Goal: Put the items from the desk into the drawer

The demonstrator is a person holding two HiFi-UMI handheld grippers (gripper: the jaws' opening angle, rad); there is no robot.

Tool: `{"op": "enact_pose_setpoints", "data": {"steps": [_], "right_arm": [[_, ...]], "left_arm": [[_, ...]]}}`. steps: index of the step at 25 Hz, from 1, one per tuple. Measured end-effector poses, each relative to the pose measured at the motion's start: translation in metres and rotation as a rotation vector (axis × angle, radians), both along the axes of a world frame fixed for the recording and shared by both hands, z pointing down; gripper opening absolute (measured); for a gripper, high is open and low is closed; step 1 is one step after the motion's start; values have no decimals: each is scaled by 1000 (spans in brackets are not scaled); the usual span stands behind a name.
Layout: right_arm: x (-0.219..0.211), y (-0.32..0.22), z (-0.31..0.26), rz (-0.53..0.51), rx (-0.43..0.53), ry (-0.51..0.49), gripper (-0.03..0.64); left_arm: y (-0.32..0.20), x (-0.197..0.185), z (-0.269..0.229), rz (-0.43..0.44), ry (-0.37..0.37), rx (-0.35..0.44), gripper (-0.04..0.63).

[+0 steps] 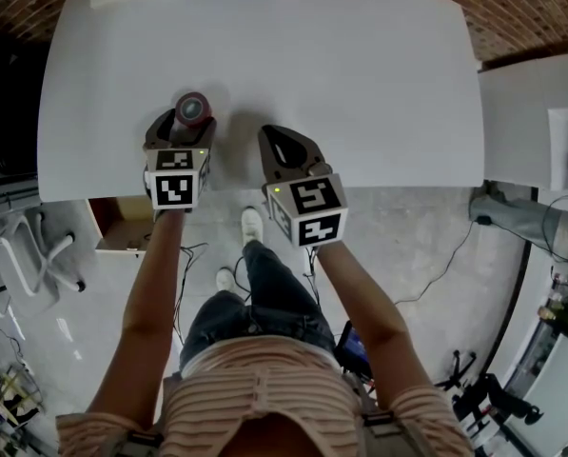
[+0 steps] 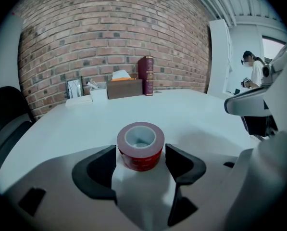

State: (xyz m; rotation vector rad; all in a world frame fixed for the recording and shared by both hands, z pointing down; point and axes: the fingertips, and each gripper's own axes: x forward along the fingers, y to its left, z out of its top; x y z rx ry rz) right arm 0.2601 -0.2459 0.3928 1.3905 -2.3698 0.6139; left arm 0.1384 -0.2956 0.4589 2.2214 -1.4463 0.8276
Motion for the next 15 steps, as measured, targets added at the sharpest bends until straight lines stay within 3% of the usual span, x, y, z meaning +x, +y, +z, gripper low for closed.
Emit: {"op": "enact_pose_setpoints", "data": {"steps": [15], "right_arm": [[17,-4,0,23,-21,6,17]], "left_arm": [[-20,10,-9,-6,-14,20,302]]}}
